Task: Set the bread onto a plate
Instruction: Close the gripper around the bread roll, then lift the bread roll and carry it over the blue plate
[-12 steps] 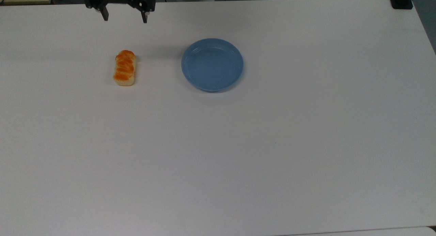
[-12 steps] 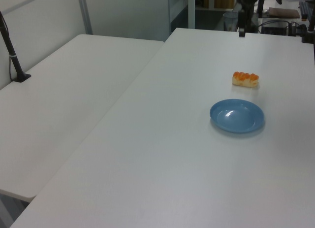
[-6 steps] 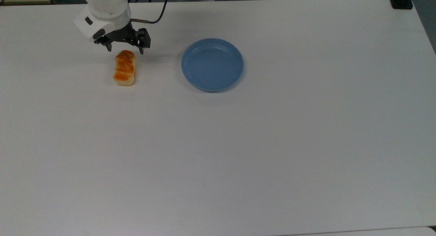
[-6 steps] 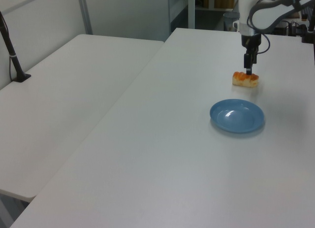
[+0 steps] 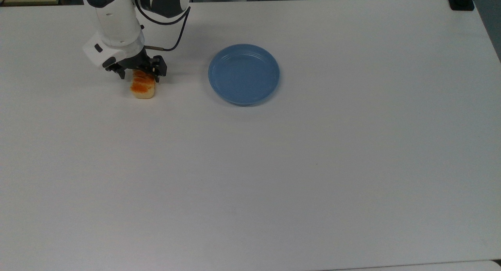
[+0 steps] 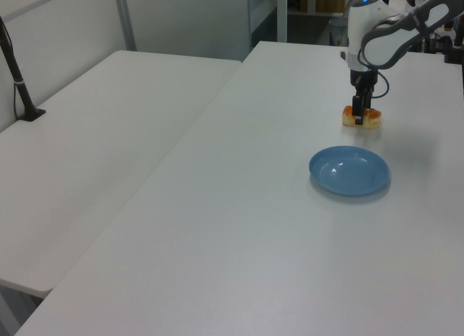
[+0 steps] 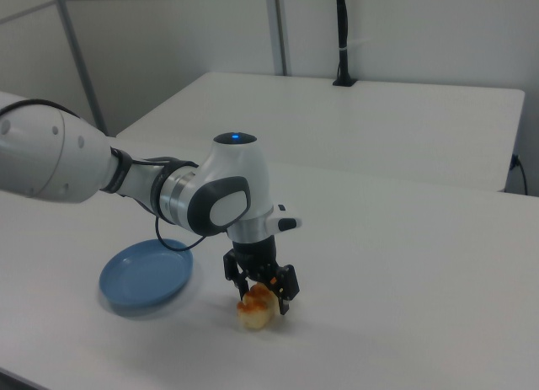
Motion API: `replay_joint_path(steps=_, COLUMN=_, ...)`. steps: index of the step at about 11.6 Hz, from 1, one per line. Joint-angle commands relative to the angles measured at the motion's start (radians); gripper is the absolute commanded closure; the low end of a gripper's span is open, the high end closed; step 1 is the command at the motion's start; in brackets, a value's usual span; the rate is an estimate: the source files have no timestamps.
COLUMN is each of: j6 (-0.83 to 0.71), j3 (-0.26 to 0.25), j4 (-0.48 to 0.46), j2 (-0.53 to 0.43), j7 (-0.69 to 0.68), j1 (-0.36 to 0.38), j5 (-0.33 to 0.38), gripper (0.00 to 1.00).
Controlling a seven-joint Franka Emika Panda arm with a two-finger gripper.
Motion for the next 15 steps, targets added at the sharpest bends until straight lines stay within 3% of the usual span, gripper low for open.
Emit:
replay_joint_path(steps=1, j6=0.030, j3=0.005, j4=-0.010, j2=-0.007, j7=0.001, j1=0.007, j5=-0.001, gripper=0.53)
replay_joint_path(steps=2, j6=0.020, j3=0.009, j4=-0.010, j2=-0.019, j7=0.004, j1=0.012, j5=0.000, gripper=0.64)
replay_joint_path(steps=3, j6=0.004, j3=0.015, j4=-0.011, j2=-0.041, j7=0.030, j1=0.019, j5=0.002, gripper=0.64)
replay_joint_path(steps=6, j6=-0.118, j3=0.061, j4=0.001, j2=-0.111, j7=0.132, j1=0.110, j5=0.002, gripper=0.63)
replay_joint_path(steps=9, j6=-0.186, j3=0.062, j4=0.038, j2=-0.130, j7=0.220, j1=0.237, j5=0.057, gripper=0.62)
replay_joint_path(steps=12, j6=-0.189, j3=0.062, j4=0.047, j2=-0.121, j7=0.303, j1=0.356, j5=0.059, gripper=0.58)
replay_joint_path(steps=15, j6=-0.172, j3=0.060, j4=0.014, j2=-0.107, j7=0.307, j1=0.409, j5=0.054, gripper=0.57)
